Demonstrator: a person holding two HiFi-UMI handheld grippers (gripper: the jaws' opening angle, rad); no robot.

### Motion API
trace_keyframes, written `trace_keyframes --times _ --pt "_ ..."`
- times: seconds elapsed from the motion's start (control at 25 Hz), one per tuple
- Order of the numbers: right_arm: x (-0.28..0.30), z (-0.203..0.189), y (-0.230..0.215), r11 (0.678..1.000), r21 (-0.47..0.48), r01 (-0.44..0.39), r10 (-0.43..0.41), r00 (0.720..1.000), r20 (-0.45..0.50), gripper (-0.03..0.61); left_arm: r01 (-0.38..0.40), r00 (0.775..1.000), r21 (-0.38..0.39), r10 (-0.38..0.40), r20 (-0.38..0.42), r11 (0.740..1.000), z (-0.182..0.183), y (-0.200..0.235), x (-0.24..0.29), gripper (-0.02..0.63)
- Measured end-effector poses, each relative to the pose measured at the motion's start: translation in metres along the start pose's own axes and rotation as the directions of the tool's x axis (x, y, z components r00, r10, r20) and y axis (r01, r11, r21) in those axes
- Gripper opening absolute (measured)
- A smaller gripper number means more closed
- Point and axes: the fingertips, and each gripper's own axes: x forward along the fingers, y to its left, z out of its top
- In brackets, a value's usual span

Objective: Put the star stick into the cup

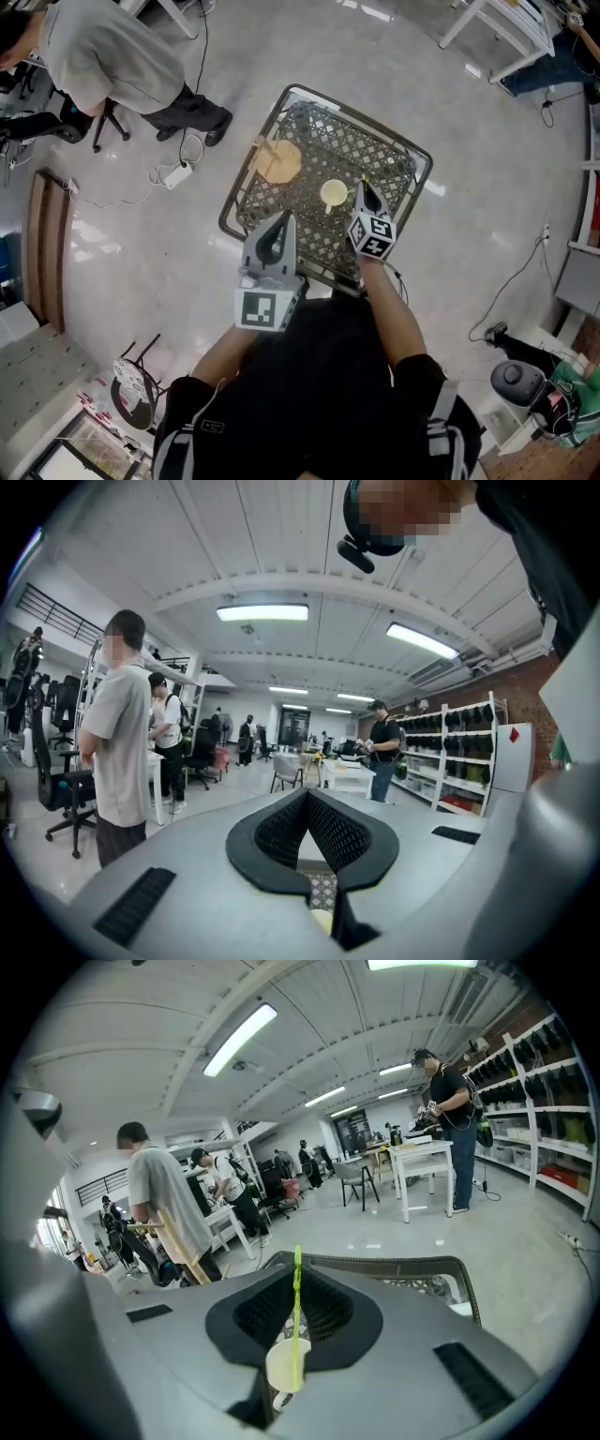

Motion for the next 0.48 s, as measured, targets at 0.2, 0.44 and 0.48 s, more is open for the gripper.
trace_keyframes --times 0.2,0.44,0.48 --pt "0.011 -0.017 -0.012 0.997 0.073 0.020 -0.016 0.998 -0.059 0.021 -0.004 1.000 -0.002 0.004 -0.014 1.000 -0.001 0.001 0.004 0.015" --pt "0.020 -0.030 -0.023 0.993 0.113 0.045 -0.033 0.994 -0.106 0.021 -0.009 1.000 -0.008 0.008 -0.019 1.000 -0.001 0.003 0.007 0.015" --pt "0.022 -0.032 -0.026 0.992 0.118 0.050 -0.037 0.993 -0.111 0.021 -0.009 1.000 -0.008 0.009 -0.019 1.000 -0.002 0.003 0.008 0.015"
